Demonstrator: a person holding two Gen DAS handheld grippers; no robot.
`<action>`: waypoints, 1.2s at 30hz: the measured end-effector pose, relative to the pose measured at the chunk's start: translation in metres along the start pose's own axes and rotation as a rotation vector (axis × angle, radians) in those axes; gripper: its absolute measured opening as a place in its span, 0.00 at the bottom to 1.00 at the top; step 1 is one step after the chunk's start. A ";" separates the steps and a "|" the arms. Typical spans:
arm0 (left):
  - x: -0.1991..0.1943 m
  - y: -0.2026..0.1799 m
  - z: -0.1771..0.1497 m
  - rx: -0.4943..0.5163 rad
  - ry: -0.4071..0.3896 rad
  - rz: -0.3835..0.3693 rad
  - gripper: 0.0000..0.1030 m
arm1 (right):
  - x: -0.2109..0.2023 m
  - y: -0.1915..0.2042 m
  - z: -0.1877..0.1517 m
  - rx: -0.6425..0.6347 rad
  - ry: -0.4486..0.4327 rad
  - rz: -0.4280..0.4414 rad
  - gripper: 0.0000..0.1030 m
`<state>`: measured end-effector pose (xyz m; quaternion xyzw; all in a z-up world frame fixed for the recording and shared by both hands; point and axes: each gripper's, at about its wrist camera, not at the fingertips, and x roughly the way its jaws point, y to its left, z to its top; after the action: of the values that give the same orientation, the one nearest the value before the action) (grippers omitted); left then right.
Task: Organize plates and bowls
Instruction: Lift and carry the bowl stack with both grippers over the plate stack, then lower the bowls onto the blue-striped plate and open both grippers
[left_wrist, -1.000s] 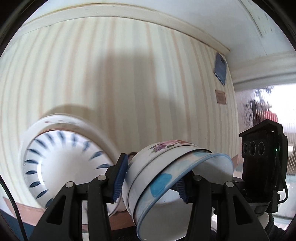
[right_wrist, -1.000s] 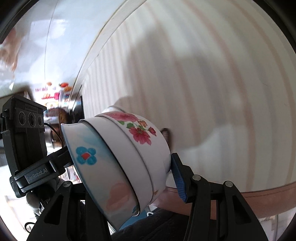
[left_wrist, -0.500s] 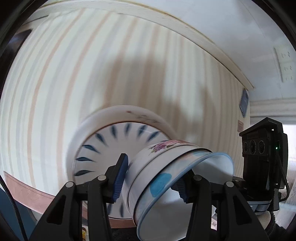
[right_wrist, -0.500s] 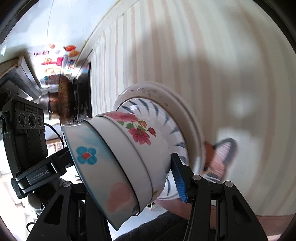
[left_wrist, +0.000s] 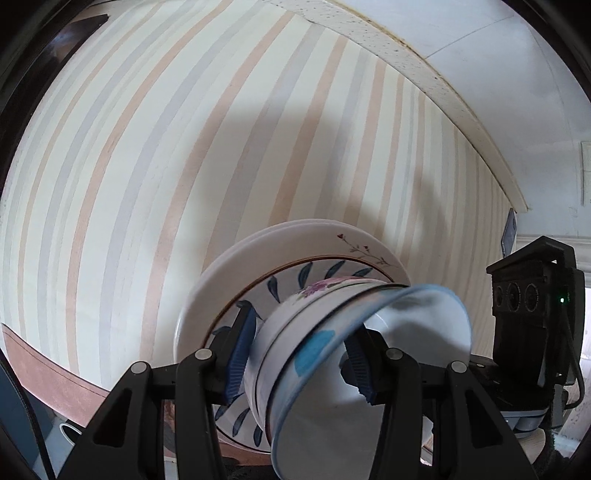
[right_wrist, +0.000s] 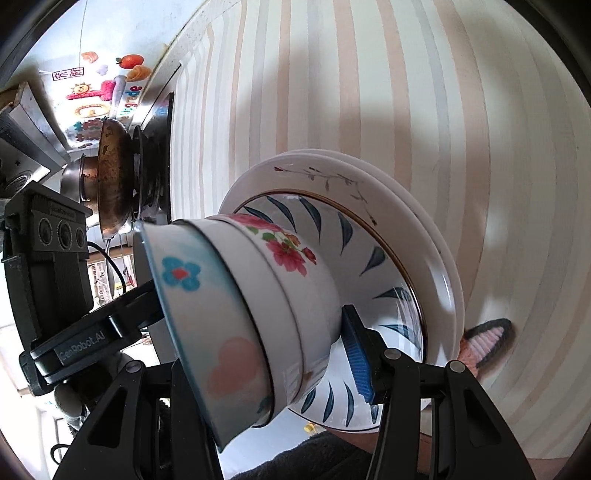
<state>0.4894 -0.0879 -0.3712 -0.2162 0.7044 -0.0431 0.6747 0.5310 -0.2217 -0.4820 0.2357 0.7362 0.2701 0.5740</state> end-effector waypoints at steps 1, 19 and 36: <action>0.000 0.000 0.000 -0.001 -0.001 -0.002 0.44 | 0.000 -0.001 0.000 0.000 -0.001 0.000 0.51; -0.005 -0.006 -0.009 0.046 -0.018 0.039 0.44 | -0.011 0.003 -0.009 -0.022 -0.026 -0.079 0.51; -0.076 -0.019 -0.051 0.117 -0.263 0.220 0.49 | -0.089 0.054 -0.072 -0.200 -0.297 -0.363 0.73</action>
<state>0.4439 -0.0893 -0.2894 -0.1019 0.6257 0.0187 0.7731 0.4830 -0.2487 -0.3679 0.0788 0.6437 0.1962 0.7355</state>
